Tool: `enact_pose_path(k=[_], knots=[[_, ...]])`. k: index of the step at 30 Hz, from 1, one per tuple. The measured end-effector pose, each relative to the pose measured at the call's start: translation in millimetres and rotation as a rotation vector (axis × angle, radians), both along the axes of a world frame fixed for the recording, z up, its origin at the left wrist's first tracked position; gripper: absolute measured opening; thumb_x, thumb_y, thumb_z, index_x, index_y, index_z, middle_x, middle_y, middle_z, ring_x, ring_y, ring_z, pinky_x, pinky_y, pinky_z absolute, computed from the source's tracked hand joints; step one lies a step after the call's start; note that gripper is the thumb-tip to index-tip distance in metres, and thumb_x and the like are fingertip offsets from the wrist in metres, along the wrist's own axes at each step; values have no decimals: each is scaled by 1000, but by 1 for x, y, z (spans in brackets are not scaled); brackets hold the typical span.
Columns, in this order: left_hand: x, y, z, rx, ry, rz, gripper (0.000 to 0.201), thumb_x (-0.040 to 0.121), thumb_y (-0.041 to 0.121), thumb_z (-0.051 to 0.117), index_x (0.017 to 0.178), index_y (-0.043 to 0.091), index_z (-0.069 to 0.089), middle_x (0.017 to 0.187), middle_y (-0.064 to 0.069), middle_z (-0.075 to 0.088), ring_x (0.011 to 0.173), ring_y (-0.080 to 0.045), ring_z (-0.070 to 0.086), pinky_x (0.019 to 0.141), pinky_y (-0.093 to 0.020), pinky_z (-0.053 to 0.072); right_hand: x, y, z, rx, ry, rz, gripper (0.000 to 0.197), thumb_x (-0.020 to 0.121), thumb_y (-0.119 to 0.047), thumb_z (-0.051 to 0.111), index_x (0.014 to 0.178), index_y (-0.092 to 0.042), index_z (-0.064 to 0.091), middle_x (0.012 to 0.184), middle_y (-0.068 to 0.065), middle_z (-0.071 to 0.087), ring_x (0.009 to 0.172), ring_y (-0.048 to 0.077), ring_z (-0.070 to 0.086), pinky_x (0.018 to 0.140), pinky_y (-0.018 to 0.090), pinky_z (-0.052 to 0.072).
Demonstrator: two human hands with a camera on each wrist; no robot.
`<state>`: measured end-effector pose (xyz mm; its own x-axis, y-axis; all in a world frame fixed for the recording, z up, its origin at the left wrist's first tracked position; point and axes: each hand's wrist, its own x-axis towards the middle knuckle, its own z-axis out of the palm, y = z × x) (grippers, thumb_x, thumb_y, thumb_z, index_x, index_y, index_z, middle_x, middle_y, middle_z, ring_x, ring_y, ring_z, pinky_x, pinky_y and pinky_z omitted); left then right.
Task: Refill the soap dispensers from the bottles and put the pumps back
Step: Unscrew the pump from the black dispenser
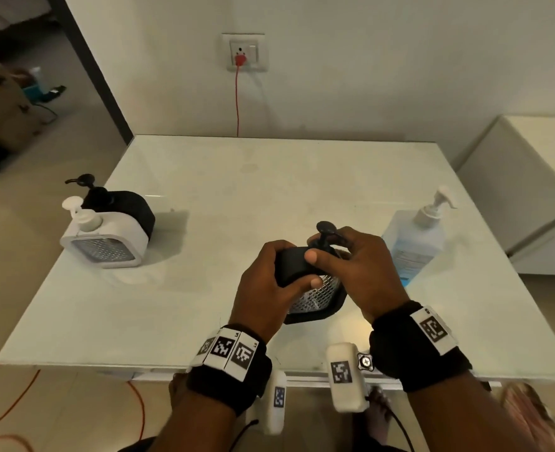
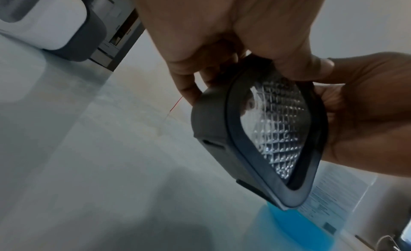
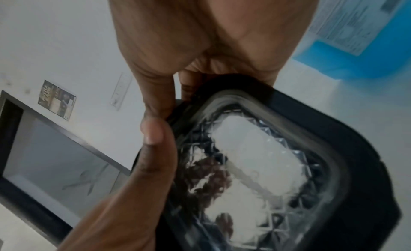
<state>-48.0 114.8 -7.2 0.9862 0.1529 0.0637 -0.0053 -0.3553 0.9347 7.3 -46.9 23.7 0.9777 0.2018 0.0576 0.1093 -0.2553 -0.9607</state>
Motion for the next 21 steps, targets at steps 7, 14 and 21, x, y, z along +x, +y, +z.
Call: enact_pose_path(k=[7,14,21], knots=[[2,-2,1,-10,-5,-60,47,82,30,87,109,42,51,104,19,64,95,13,60,75,-6,49,3,-11,3,-54,-91,46,15,80,-26,84,93,-26,76,92,-9,75,94,7,69,87,29,54],[2,6,8,-98,22,-154,45,79,27,90,110,37,59,107,13,70,96,2,67,76,-12,54,2,-23,11,46,-50,212,18,82,-14,82,99,-12,77,99,4,76,98,19,73,94,42,57],[-2,4,16,-174,12,-193,42,72,27,83,106,38,61,105,11,71,93,5,68,79,-12,53,3,-29,14,103,-29,316,25,81,-19,80,105,-24,77,107,0,77,108,17,71,100,32,53]])
